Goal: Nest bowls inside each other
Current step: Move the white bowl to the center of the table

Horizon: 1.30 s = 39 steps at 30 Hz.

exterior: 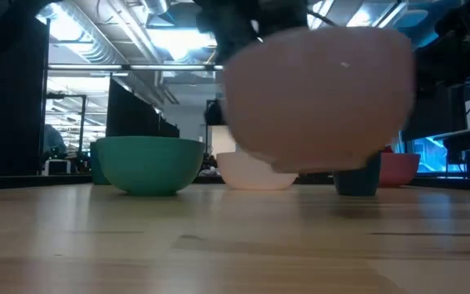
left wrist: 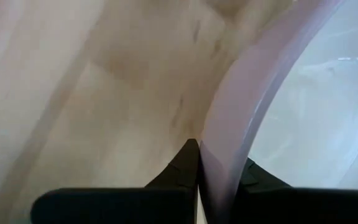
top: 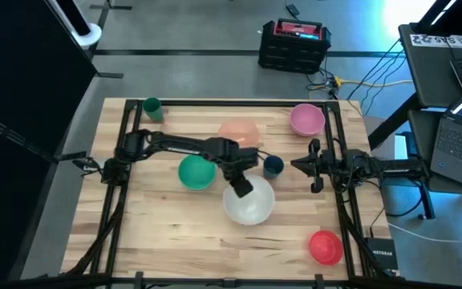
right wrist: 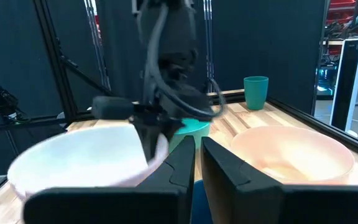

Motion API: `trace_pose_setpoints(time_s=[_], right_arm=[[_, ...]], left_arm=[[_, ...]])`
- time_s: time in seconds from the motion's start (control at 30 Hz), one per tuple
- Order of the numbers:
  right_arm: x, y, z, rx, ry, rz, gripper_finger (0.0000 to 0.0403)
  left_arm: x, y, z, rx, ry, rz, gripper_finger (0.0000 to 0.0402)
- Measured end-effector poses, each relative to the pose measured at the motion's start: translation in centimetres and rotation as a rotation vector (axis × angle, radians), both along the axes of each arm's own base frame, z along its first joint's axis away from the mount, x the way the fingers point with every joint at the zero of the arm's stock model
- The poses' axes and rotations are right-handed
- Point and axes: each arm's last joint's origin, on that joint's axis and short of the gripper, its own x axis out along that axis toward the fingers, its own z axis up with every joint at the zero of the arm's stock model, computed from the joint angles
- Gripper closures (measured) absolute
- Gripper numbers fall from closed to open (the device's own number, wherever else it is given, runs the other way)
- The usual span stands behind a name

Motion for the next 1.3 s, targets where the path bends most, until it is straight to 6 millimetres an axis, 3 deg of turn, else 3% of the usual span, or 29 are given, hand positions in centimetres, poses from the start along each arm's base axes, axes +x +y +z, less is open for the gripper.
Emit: trace_pose_setpoints(time_s=[0.37, 0.63, 1.0, 1.3], right_arm=[[0.0, 0.0, 0.0, 0.000, 0.000, 0.000, 0.0391], [0.0, 0.0, 0.0, 0.000, 0.000, 0.000, 0.0391], [0.0, 0.0, 0.0, 0.000, 0.001, 0.001, 0.0391], [0.0, 0.0, 0.0, 0.000, 0.001, 0.001, 0.0391]], left_arm=[[-0.6, 3.3, -1.7, 0.035, 0.127, 0.035, 0.0395], [-1.1, 6.0, -1.6, 0.087, 0.139, 0.066, 0.0396], [-1.2, 6.2, -1.6, 0.101, 0.140, 0.038, 0.0294], [-1.6, 5.4, 2.0, 0.116, 0.081, 0.001, 0.0274]])
